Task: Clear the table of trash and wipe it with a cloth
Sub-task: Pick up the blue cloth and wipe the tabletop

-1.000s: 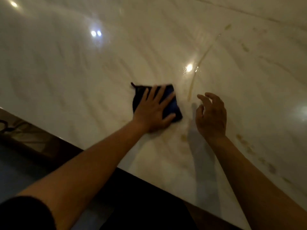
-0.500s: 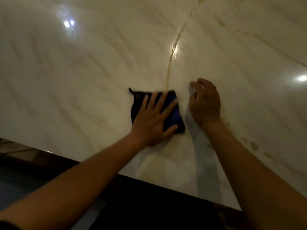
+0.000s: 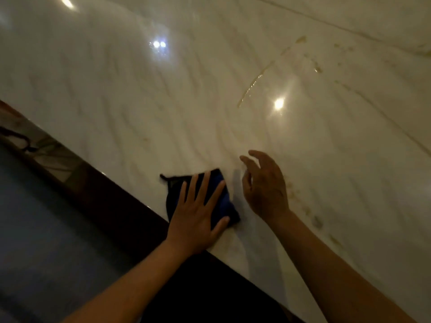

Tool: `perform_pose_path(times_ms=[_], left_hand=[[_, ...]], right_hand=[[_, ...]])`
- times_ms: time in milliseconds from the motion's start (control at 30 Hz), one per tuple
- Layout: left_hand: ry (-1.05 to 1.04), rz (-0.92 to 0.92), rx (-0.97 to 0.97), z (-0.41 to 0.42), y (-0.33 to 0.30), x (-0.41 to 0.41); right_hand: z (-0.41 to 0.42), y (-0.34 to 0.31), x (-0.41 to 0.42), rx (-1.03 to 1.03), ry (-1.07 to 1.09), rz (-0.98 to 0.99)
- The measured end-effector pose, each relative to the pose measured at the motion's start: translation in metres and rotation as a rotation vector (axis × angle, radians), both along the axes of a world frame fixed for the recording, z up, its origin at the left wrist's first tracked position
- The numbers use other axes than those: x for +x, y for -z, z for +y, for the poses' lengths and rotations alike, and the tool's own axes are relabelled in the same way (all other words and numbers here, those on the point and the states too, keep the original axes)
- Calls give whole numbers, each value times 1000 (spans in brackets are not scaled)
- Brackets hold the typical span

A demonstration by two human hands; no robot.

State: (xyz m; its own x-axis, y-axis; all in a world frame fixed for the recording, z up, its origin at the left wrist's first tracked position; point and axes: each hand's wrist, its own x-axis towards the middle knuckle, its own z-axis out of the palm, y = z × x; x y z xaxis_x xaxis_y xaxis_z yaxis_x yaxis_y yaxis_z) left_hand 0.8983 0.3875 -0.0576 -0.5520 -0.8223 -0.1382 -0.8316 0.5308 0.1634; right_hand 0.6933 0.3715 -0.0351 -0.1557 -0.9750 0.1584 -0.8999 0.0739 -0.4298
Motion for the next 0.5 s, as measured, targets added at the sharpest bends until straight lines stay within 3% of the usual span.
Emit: perform_pose_path(times_ms=[100,200,367,500], left_hand=[[-38,-9,7,13,2,-1],[-67,-26,-24,-36,6,-12],[-313,-70,-27,-117,7,-52],[-171,3,-6,-73,8,-73]], right_hand=[[11,1,-6,3,-106,28],[0,4,-19,-35,-114,26],[-17,2,-49,-32,-35,17],[-32,9,-71,-26,38,-14]])
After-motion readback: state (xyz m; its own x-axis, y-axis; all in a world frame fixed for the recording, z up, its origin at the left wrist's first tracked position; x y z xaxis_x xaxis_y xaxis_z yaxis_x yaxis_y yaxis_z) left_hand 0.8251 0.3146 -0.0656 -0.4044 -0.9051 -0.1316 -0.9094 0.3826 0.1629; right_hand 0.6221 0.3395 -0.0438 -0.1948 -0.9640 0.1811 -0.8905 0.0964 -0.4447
